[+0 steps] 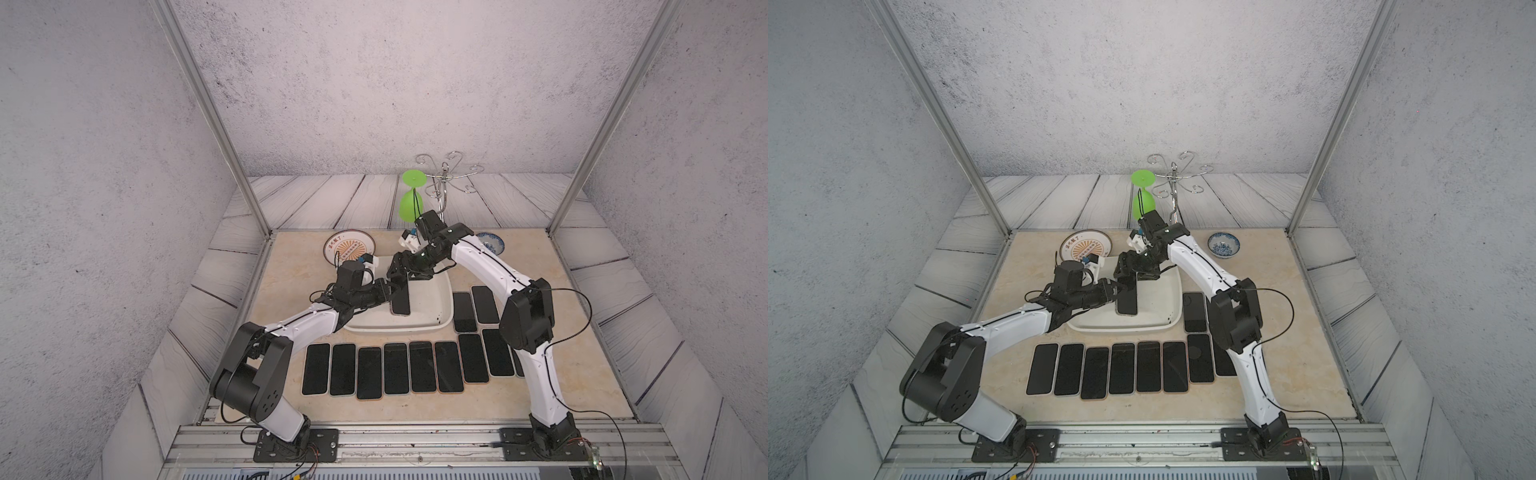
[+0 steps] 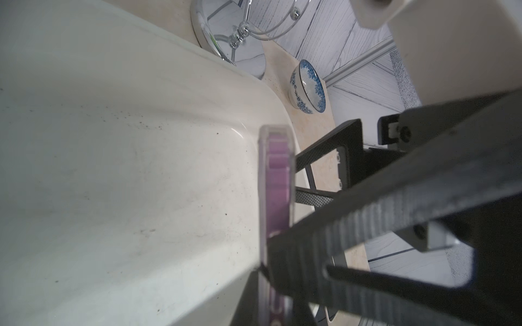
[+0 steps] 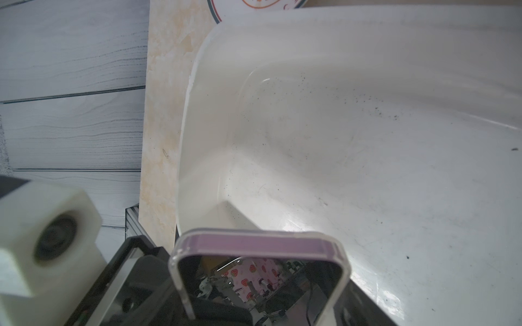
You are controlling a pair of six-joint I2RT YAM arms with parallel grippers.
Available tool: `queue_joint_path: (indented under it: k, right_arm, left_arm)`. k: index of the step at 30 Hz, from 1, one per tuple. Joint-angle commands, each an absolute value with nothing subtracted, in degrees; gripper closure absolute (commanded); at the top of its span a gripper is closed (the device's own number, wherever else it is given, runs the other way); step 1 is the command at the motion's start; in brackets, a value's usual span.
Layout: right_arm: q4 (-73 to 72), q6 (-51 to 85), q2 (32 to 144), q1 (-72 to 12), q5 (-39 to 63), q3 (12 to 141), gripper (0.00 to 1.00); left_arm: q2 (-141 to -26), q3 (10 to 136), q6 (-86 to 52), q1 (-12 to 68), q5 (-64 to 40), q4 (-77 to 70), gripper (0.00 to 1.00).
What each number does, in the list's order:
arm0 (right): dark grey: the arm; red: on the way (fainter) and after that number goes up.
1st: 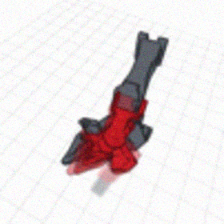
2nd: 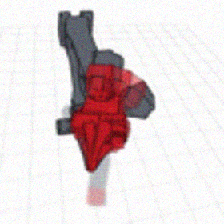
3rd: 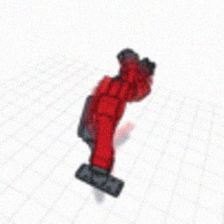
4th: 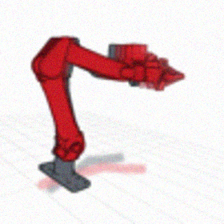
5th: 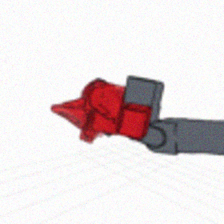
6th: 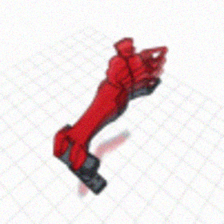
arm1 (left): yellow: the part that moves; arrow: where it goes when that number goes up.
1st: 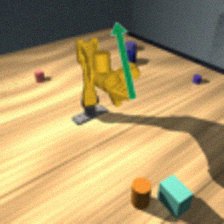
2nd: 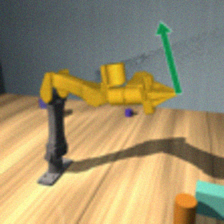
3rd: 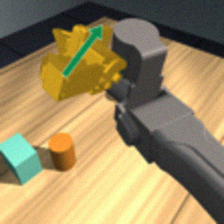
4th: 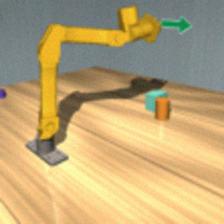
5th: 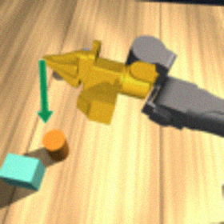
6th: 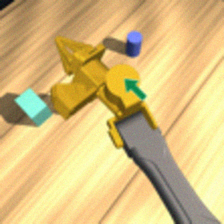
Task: Take the phone out of the storage box
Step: Pick up the phone from the storage box, then place the phone at the center of the board.
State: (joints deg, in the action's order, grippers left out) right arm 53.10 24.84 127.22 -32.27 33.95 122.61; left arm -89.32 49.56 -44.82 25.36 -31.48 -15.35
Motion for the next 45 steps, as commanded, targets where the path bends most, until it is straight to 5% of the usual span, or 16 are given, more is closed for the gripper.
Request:
queue_joint_path:
  k: [1,4,8,11,19,28,45]
  right_arm:
    - [51.64,23.66,122.09,-30.83,38.15,121.35,0.01]
    - [53.29,20.94,118.55,-29.68,38.2,119.36,0.01]
    - [55.86,16.61,113.52,-29.28,36.33,115.19,0.01]
    - [54.52,15.66,110.8,-29.18,37.55,110.29,0.01]
    - [53.5,13.7,108.72,-29.27,39.92,103.89,0.01]
    - [51.73,12.16,106.61,-29.17,40.96,99.96,0.01]
    - [48.07,12.75,108.32,-28.72,41.31,95.61,0.01]
  left_arm:
    - [-82.62,49.79,-42.77,23.52,-37.77,-13.68,0.98]
    - [-72.87,49.75,-37.03,20.11,-38.41,0.7,0.98]
    - [-59.22,54.86,-27.97,10.93,-24.82,30.53,0.99]
    - [-54.22,56.53,-24.67,3.9,-17.01,38.05,0.99]
    - [-56.63,49.07,-19.46,0.08,-9.13,23.13,1.0]
    - [-74.41,57.03,-9.67,-1.47,-16.5,26.89,1.0]
    - [-78.62,44.65,-6.8,-2.96,-23.91,19.43,1.0]
